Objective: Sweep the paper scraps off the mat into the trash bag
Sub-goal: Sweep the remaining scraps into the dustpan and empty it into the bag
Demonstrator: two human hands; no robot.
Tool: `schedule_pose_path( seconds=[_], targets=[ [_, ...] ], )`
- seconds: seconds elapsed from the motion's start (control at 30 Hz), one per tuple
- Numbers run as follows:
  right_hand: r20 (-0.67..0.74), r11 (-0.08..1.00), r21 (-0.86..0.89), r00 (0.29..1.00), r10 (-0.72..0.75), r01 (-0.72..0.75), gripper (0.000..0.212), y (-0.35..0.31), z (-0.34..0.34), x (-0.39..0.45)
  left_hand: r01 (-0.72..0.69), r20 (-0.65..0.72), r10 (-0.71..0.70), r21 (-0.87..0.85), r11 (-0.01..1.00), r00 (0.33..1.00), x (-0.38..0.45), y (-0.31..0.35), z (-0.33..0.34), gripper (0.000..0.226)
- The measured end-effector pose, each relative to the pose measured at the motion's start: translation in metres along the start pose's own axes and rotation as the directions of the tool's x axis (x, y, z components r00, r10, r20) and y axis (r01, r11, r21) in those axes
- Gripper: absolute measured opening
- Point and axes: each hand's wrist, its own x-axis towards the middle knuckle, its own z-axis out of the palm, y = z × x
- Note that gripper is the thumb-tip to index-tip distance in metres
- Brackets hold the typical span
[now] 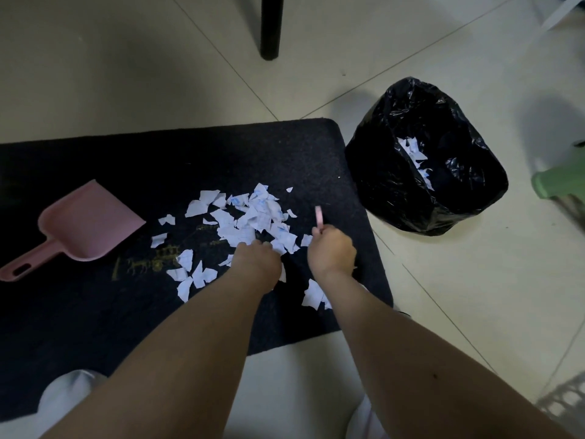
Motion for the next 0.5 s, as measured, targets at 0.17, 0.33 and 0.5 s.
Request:
schedule_pose_path(
  seconds=[0.17, 0.33, 0.5],
  targets=[
    [0.093, 0.993, 0.106, 0.994, -0.057, 0.047, 0.033, -0.029, 0.021, -0.019, -0.029, -0.018, 0.029, -0.005, 1.000, 0.999, -0.008, -0.002, 0.008, 0.043],
    [-0.029, 0.977, 0.193, 0.996, -0.090, 0.094, 0.035, -0.024, 0.005, -0.024, -0.019, -0.024, 0.018, -0.034, 0.999, 1.000, -0.014, -0.009, 0.019, 0.042],
    [-0.181, 0.989, 0.150, 0.983, 0.039, -0.012, 0.042, 0.012, -0.014, -0.023, -0.049, -0.022, 0.048, -0.043, 0.998, 0.999, -0.023, -0.004, 0.019, 0.049]
  ],
)
